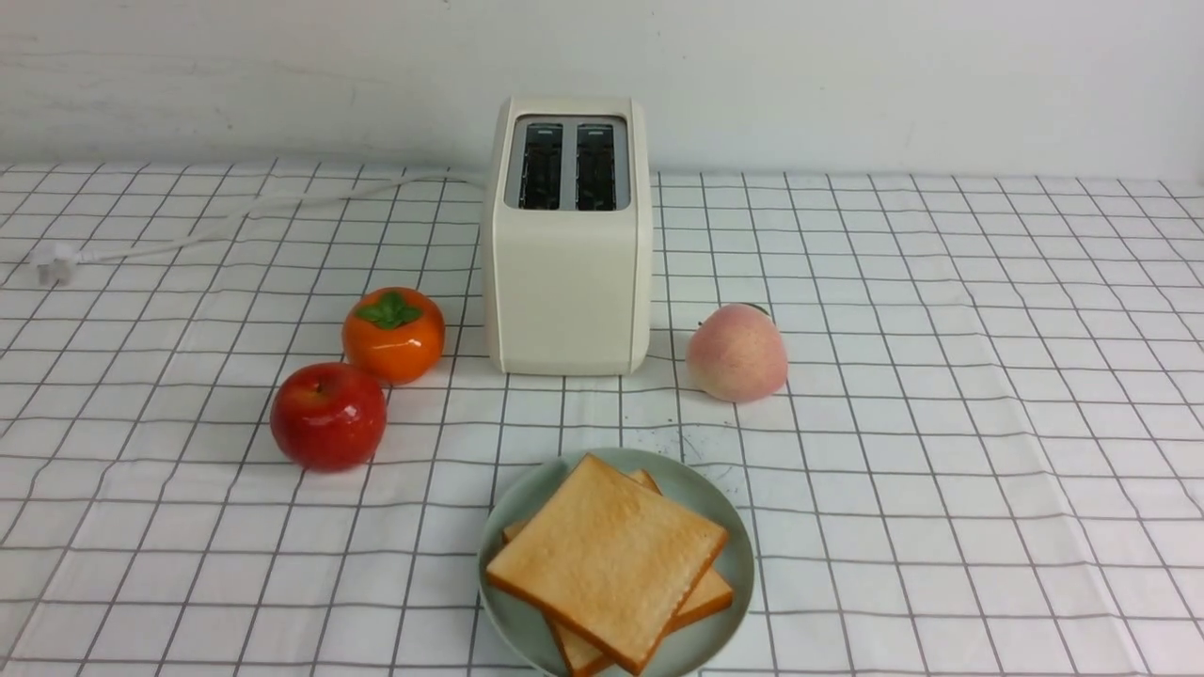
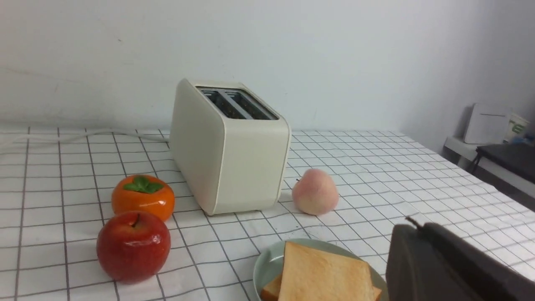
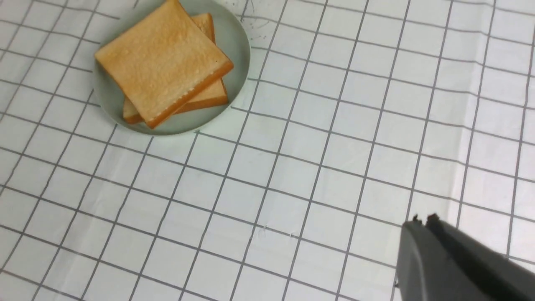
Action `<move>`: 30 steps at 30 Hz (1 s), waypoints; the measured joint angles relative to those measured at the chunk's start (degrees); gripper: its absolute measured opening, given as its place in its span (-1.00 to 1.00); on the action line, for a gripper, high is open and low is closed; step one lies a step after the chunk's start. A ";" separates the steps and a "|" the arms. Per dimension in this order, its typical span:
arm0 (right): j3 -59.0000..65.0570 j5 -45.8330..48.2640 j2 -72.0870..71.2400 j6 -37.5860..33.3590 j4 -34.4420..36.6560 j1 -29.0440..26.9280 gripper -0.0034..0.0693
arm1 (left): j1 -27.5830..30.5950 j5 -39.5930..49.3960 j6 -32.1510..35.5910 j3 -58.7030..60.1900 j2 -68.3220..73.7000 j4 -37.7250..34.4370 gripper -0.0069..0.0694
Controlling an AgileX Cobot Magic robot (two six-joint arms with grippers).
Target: Take toasted bread from bread machine on white checkered table place on plate.
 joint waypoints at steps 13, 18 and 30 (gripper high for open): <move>24.24 -16.93 -26.08 6.42 -0.23 0.00 -0.92 | 0.00 -2.65 -0.16 9.92 0.00 -0.46 -0.85; 26.86 -20.83 -26.31 6.60 -0.29 0.00 -0.91 | 0.00 -1.78 -0.16 11.10 0.00 -0.51 -0.85; 27.51 -25.25 -26.38 6.64 -5.02 -0.07 -0.90 | 0.00 -0.22 -0.16 11.40 0.00 -0.51 -0.85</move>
